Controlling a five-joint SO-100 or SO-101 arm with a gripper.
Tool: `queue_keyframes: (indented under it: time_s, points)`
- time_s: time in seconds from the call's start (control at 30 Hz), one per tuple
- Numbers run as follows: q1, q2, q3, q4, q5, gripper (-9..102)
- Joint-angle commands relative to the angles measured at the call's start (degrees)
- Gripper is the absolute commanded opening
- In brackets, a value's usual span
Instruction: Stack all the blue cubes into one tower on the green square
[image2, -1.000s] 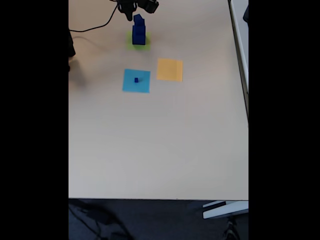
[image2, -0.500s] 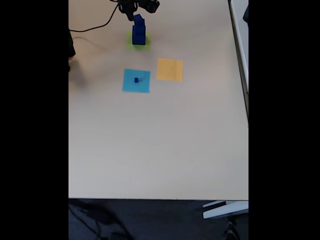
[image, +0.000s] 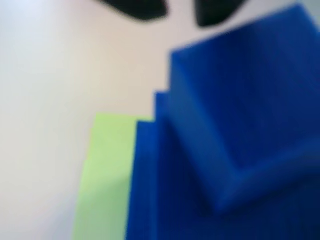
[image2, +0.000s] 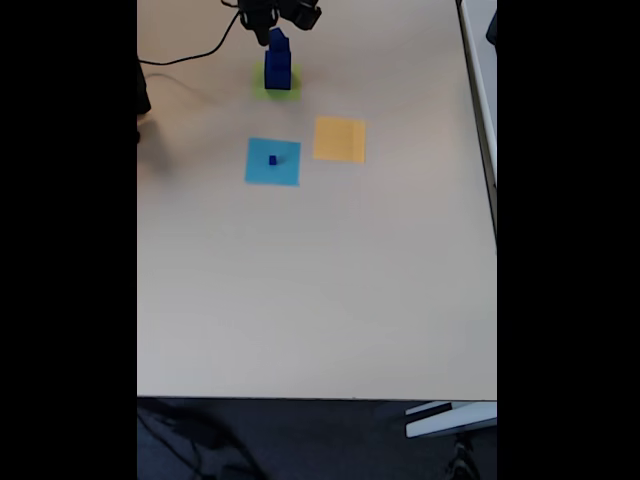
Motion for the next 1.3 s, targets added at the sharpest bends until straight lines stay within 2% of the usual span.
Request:
queue_keyframes:
  time_s: [0.0, 0.37, 1.27]
  points:
    - [0.26, 0.44, -3.78, 0.09, -0.44, 0]
    - [-0.09, -1.93, -9.23, 3.52, 0.35, 0]
    - [-0.70, -3.25, -10.72, 3.69, 1.41, 0]
